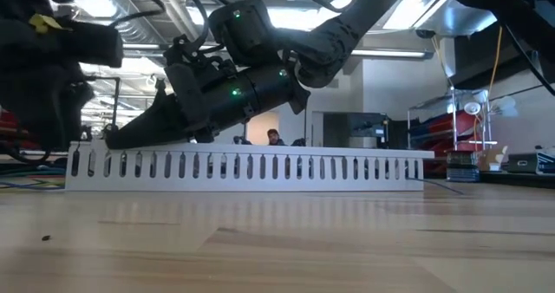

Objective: Ziptie cables
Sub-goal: Close the white cable duct

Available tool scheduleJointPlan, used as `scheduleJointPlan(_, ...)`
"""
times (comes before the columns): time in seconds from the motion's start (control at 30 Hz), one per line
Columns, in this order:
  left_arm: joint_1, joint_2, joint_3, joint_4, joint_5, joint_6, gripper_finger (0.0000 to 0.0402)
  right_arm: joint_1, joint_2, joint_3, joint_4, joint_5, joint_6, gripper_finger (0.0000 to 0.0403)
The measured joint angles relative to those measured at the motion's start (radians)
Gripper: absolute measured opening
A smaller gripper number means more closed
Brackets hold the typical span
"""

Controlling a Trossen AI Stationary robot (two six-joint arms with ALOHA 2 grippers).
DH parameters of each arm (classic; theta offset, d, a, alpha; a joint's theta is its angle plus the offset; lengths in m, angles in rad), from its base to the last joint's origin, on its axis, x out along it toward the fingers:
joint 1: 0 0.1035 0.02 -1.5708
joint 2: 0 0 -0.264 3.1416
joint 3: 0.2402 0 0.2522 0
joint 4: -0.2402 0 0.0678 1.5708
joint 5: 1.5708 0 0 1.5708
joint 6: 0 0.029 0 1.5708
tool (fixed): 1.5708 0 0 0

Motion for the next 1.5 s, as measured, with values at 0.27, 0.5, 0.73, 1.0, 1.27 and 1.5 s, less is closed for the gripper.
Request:
scheduleJointPlan(0.27,-0.09,-0.091,0.0,-0.043,-0.227,-0.1,0.0278,0.0,0.0,0.0,-0.004,-0.02,0.0,0.0234)
scheduleJointPlan(0.5,-0.166,-0.082,-0.079,0.037,-0.293,-0.146,0.0299,0.0,0.0,-0.001,-0.005,-0.019,0.0,0.0234)
scheduleJointPlan(0.73,-0.212,-0.082,-0.265,0.356,-0.328,-0.173,0.0299,0.0,0.0,-0.001,-0.005,-0.02,0.001,0.0234)
scheduleJointPlan(1.0,-0.211,-0.082,-0.346,0.56,-0.329,-0.086,0.0299,0.0,0.0,-0.002,-0.007,-0.029,-0.001,0.0234)
scheduleJointPlan(1.27,-0.236,-0.082,-0.331,0.565,-0.308,-0.065,0.0299,0.001,-0.001,-0.001,-0.007,-0.027,0.0,0.0234)
scheduleJointPlan(1.5,-0.248,-0.082,-0.32,0.569,-0.291,-0.019,0.0299,0.001,0.0,-0.001,-0.007,-0.026,0.022,0.0234)
